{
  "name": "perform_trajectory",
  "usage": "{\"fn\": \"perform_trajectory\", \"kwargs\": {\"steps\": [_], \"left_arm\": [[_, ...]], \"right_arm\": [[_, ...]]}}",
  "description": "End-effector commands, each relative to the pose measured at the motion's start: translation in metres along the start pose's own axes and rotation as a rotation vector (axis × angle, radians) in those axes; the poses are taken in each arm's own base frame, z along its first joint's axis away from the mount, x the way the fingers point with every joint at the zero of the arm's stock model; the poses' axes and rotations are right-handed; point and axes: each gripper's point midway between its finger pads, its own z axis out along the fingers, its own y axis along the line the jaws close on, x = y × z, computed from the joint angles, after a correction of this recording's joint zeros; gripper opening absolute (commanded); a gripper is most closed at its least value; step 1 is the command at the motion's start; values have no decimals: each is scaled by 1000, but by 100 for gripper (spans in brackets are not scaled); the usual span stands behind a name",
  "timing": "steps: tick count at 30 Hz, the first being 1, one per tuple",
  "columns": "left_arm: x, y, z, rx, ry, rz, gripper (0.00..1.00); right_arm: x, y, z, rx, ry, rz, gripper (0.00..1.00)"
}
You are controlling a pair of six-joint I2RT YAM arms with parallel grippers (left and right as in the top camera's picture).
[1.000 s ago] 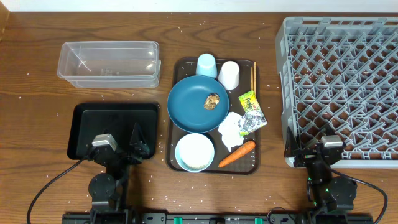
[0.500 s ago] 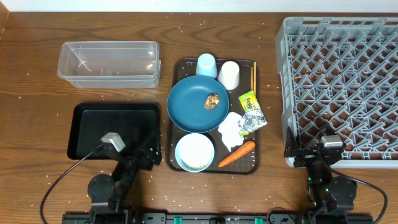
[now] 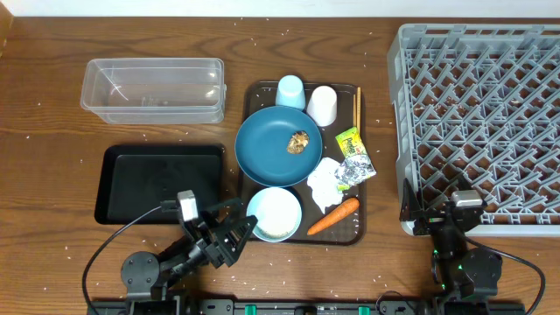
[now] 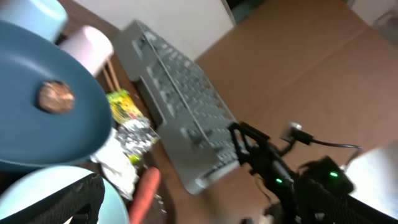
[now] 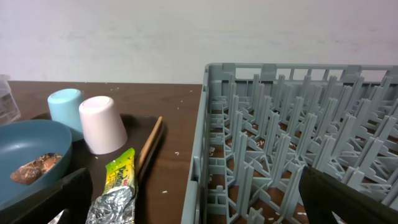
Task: Sort waste into correct bins and load items into the dishwasher rack
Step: 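Reach the left gripper toward the light-blue rice bowl on the tray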
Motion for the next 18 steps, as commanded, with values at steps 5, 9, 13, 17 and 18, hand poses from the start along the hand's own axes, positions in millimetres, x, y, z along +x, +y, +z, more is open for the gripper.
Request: {"fn": "perform_trajectory", "kwargs": {"steps": [5, 9, 13, 17, 18], "left_arm": [[-17, -53, -8, 8, 35, -4, 98], [-19, -32, -16, -213, 44, -35, 98], [-30, 15, -60, -705, 13, -19, 98], [-43, 4, -78, -853, 69, -25, 98], [-47, -2, -76, -849, 77, -31, 98]], "right_arm": [[0, -3, 0, 15, -1, 3, 99], [0, -3, 0, 15, -1, 3, 99], [0, -3, 0, 15, -1, 4, 99], [0, -3, 0, 15, -1, 3, 99], [0, -3, 0, 15, -1, 4, 99]]}}
